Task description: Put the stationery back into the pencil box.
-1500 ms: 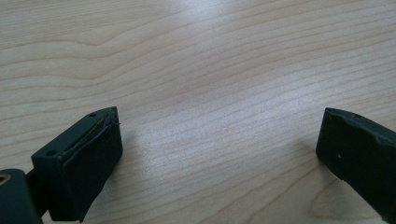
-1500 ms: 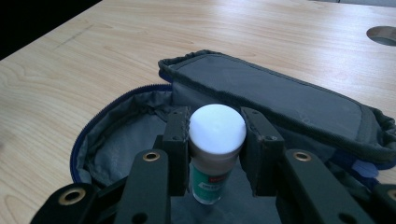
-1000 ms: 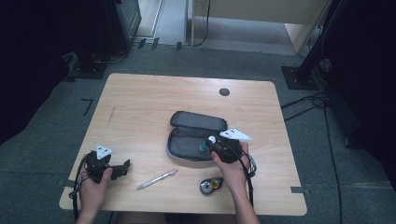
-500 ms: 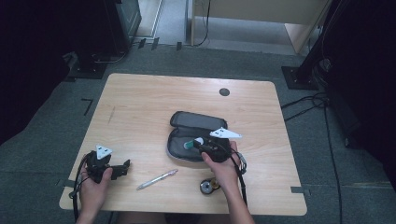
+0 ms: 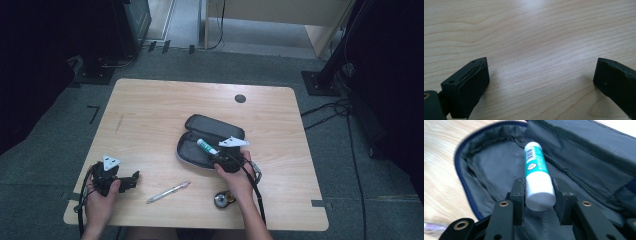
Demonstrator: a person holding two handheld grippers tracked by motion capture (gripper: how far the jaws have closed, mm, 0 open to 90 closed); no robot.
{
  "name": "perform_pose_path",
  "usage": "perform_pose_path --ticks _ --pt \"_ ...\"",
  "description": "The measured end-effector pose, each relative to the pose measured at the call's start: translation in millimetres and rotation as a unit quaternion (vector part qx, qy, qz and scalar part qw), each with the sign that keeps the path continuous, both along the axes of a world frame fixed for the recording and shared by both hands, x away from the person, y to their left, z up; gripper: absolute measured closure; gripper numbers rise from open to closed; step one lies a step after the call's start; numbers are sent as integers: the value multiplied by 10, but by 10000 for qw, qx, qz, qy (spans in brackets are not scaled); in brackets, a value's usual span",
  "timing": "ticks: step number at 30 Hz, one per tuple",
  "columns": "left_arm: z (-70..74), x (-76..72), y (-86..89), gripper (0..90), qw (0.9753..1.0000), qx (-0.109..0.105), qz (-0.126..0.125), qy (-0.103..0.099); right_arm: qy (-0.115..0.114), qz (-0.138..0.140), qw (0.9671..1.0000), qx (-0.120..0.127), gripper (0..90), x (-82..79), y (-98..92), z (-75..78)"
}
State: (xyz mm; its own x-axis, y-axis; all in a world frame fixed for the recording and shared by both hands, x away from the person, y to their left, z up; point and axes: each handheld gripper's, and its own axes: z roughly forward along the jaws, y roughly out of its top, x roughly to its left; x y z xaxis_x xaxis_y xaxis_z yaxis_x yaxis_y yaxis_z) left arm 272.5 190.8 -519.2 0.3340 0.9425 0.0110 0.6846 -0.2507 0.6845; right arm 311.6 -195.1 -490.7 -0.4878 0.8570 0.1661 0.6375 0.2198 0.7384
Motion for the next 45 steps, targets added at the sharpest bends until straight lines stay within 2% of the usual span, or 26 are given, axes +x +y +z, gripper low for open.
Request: perform_pose_path --ticks 3,5,7,10,14,17,19,21,24,27,30,35,38,45 --pt "0 0 0 6 10000 0 0 -1 -103 -242 9992 -303 618 9 -13 -4" --pt "0 0 0 6 10000 -1 0 1 -180 -432 9982 -387 598 16 -53 20" --pt "0 0 0 6 10000 0 1 0 -215 -470 9977 -439 588 15 -68 54" --pt "0 0 0 6 10000 -1 1 1 -208 -400 9983 -379 584 23 -61 93" --pt "0 0 0 6 10000 -2 1 0 -140 -285 9984 -471 567 45 -4 87" --pt "0 0 0 6 10000 -1 1 0 85 -144 9982 -582 548 85 46 39" --pt "0 0 0 6 10000 -1 2 -1 79 -252 9967 -771 546 94 57 20" --pt "0 0 0 6 10000 -1 1 1 44 -370 9961 -802 551 100 43 17" --pt "0 0 0 6 10000 -2 0 1 -19 -491 9952 -850 626 107 10 34" --pt "0 0 0 6 10000 -1 1 0 93 -289 9972 -680 643 135 1 45" --pt "0 0 0 6 10000 -2 1 1 137 -188 9975 -672 643 145 17 48" --pt "0 0 0 6 10000 -1 0 0 137 83 9964 -832 634 145 60 31" --pt "0 0 0 6 10000 -1 1 0 152 133 9961 -859 649 140 23 42" --pt "0 0 0 6 10000 -3 1 1 114 -63 9951 -977 669 111 -126 68"
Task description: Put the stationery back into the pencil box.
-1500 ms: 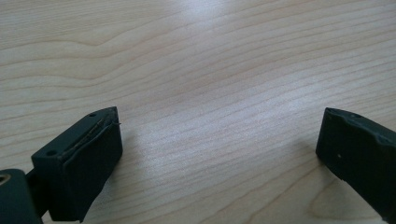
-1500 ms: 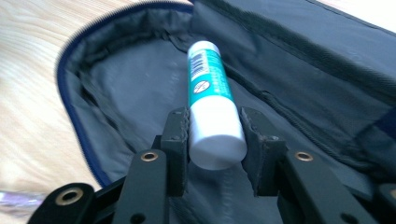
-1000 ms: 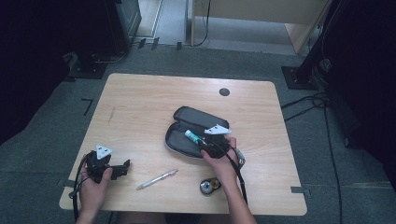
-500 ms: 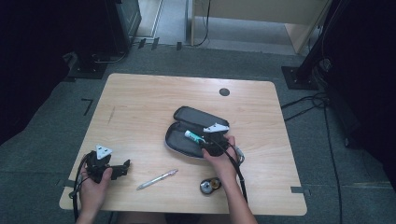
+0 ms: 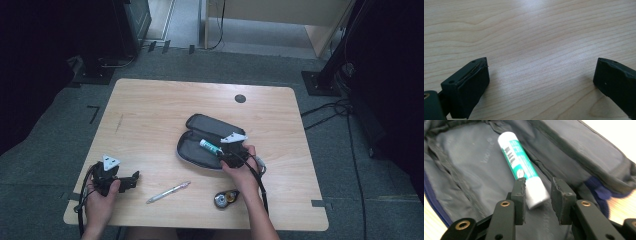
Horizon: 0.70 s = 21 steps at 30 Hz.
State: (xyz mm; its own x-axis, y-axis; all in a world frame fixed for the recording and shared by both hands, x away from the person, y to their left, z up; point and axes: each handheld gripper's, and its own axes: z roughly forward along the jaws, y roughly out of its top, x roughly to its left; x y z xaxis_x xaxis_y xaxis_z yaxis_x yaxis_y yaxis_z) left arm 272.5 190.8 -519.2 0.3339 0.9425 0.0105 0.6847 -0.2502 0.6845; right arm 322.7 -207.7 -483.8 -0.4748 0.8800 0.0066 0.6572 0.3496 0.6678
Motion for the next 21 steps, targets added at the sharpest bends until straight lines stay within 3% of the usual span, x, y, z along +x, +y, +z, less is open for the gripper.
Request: perform_pose_path --ticks 3,6,8,12,15,21 --pt "0 0 0 6 10000 2 0 1 -38 -85 9998 -156 668 -23 -47 -8" --pt "0 0 0 6 10000 1 -1 -1 -175 -256 9995 86 636 -67 -100 31" --pt "0 0 0 6 10000 1 1 -1 -375 -228 9983 382 612 -146 -145 115" --pt "0 0 0 6 10000 1 1 0 -515 -183 9966 617 575 -256 -177 195" --pt "0 0 0 6 10000 1 1 0 -603 -130 9954 735 498 -367 -218 248" --pt "0 0 0 6 10000 0 0 1 -747 -339 9924 914 280 -565 -413 271"
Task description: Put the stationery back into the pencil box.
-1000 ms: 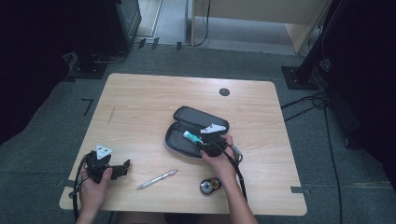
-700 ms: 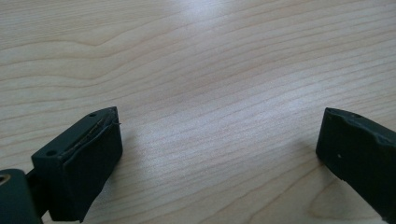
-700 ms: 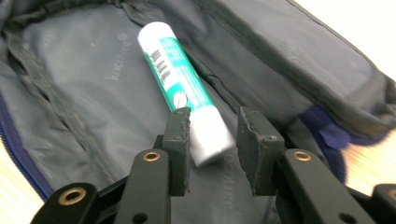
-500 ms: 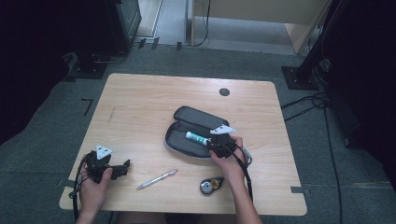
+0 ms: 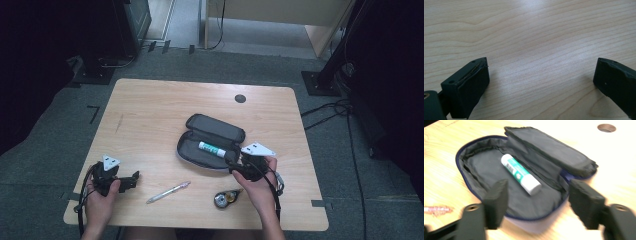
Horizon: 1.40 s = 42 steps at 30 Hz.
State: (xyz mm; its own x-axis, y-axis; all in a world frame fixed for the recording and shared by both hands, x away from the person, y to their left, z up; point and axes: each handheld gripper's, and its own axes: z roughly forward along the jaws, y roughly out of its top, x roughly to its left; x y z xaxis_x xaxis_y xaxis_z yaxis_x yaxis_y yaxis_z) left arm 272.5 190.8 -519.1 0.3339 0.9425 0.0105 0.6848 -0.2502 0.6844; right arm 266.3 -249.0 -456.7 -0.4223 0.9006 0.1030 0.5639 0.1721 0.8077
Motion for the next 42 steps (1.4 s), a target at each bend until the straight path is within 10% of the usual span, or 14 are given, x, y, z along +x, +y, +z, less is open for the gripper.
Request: perform_pose_path --ticks 6,42 --pt "0 -1 0 6 10000 6 2 -2 45 -403 9991 84 0 -165 -307 -24" --pt "1 -18 -2 6 10000 -4 -54 -6 727 -1679 9817 -521 0 -679 -1520 -663"
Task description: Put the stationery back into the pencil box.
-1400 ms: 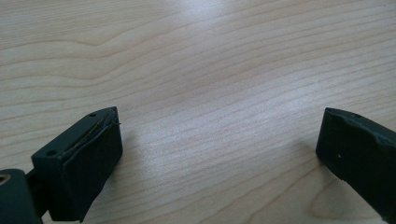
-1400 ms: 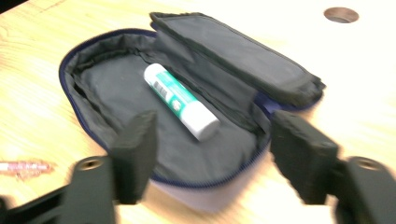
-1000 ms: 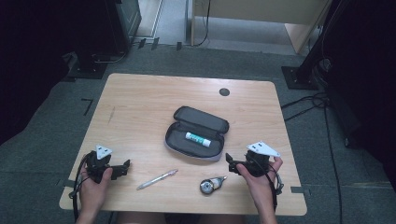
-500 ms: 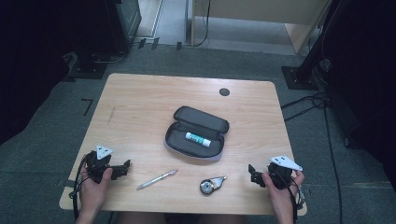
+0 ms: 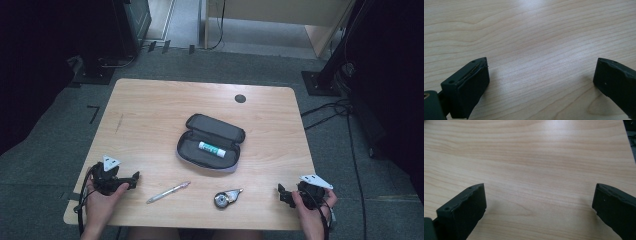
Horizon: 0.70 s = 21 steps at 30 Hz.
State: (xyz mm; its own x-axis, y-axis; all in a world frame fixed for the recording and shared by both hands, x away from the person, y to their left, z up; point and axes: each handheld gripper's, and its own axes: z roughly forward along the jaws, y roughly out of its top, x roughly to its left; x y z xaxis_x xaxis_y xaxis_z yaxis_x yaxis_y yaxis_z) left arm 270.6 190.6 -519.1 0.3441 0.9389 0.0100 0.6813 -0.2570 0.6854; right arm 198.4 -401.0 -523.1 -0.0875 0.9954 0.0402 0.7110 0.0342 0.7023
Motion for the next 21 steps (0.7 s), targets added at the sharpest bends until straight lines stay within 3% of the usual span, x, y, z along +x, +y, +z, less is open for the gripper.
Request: perform_pose_path --ticks 8,16,21 --pt "20 -33 -7 6 10000 47 -49 -7 -49 0 10000 -75 0 -1 -8 -40" --pt "103 -77 43 6 9997 -219 -25 -126 -46 -6 10000 -65 0 -3 -6 -40" --pt "257 -154 52 7 9977 -596 -179 -262 -44 -8 10000 -65 0 -3 -6 -40"
